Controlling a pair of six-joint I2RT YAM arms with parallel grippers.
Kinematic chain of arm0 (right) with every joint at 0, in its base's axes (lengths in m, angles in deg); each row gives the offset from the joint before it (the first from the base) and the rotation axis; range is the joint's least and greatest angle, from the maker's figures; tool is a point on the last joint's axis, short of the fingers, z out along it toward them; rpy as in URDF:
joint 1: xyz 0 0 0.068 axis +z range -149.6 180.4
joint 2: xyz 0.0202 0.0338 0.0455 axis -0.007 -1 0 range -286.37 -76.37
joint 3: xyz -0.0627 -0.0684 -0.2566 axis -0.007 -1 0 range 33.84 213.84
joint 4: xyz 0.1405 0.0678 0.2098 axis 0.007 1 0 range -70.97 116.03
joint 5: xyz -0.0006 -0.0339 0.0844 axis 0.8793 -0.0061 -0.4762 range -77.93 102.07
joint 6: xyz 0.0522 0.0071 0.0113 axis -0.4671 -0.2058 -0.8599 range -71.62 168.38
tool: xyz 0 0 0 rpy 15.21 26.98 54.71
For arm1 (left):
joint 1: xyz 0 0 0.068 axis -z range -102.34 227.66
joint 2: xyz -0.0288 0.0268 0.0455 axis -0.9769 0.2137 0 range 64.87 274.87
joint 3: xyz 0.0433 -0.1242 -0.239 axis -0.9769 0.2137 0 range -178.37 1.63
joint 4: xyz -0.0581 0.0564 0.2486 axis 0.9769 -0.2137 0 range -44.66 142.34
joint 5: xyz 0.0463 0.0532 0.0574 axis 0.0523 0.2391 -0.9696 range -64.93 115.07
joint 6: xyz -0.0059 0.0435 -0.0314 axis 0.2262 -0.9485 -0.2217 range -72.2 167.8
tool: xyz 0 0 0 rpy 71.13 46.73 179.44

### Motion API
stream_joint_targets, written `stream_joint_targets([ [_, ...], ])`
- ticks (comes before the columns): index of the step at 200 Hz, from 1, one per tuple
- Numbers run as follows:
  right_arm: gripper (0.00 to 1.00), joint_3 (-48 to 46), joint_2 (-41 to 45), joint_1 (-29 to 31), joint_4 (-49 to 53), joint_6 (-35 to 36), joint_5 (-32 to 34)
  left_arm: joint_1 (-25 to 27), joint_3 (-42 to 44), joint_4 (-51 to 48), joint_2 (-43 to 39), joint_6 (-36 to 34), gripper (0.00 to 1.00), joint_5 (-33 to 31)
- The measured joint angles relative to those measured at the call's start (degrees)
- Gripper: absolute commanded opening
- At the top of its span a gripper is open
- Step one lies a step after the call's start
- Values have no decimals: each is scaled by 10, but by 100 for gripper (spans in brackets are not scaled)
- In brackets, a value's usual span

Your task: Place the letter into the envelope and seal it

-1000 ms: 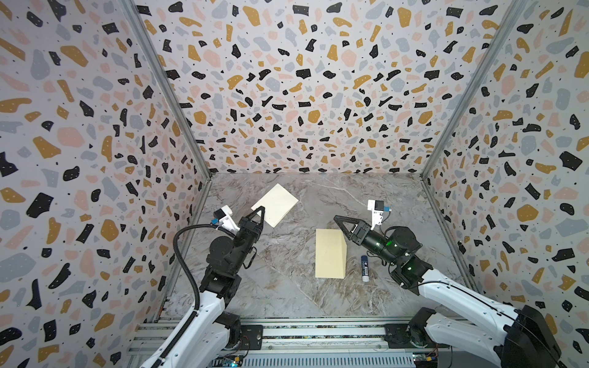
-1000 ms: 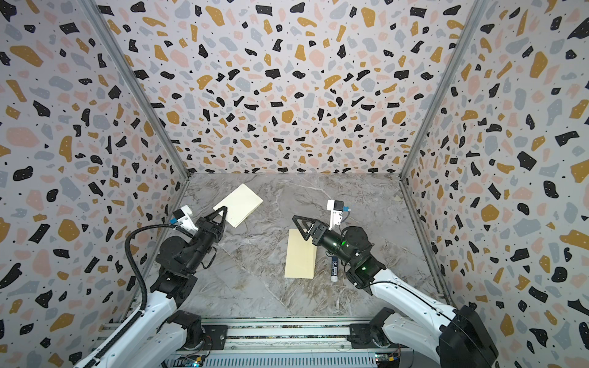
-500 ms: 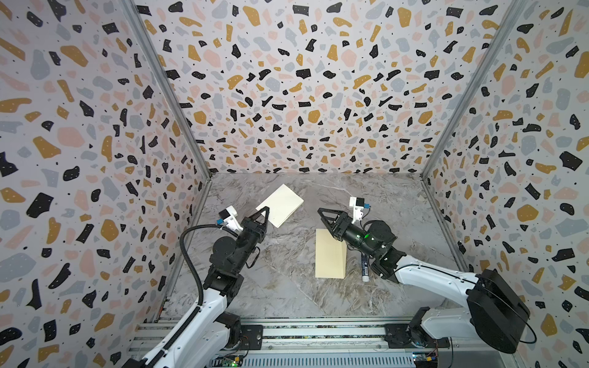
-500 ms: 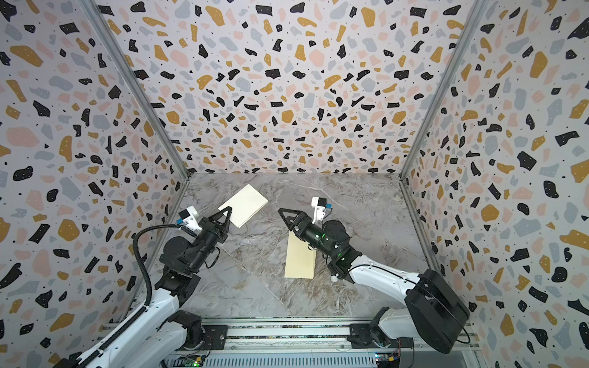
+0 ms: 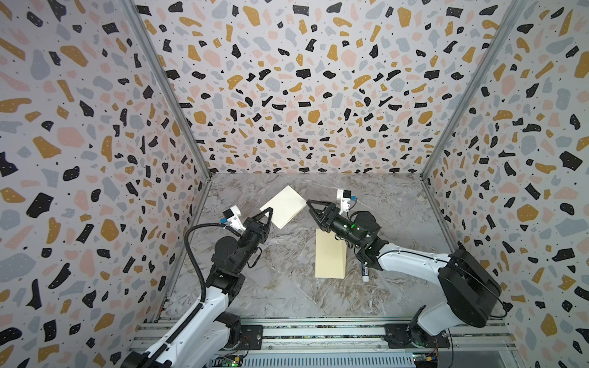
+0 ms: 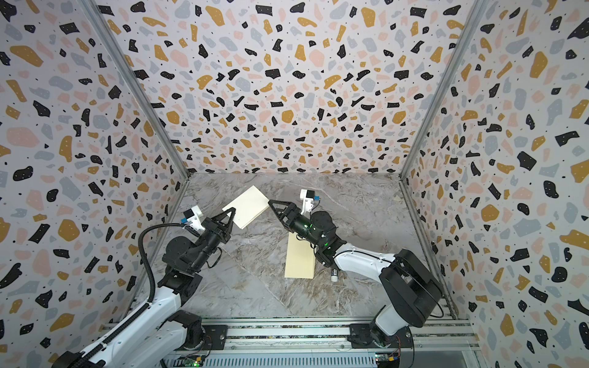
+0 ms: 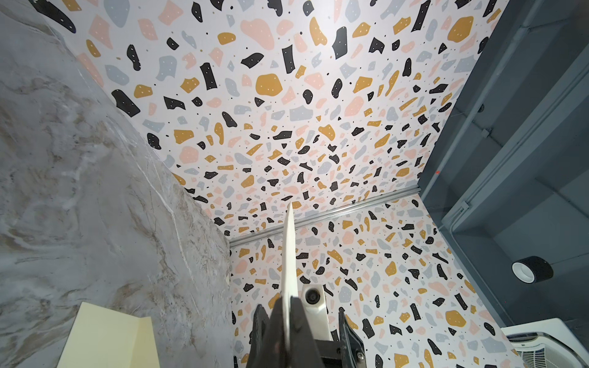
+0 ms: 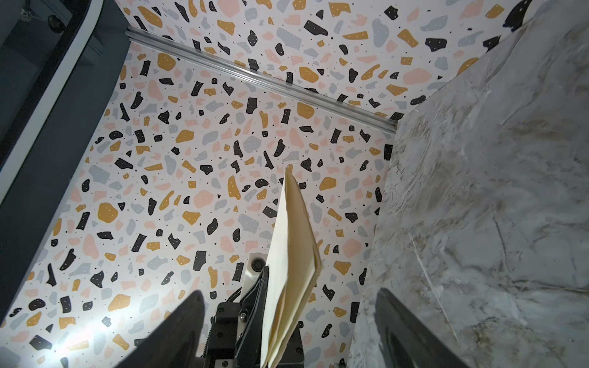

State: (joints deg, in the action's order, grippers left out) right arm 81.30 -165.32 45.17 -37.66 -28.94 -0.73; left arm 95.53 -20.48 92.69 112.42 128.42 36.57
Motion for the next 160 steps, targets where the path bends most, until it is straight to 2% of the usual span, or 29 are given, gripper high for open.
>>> stream_joint_targets([
  [65,54,38,-65,4,-30,-29,-23,2,0,9,9,0,0,5],
  [104,35,63,-84,10,-38,-37,-33,3,0,12,19,0,0,15],
  [150,7,75,-97,13,-44,-39,-40,4,0,6,20,-13,0,16],
  [160,2,75,-98,13,-42,-36,-42,4,0,3,20,-20,6,16],
])
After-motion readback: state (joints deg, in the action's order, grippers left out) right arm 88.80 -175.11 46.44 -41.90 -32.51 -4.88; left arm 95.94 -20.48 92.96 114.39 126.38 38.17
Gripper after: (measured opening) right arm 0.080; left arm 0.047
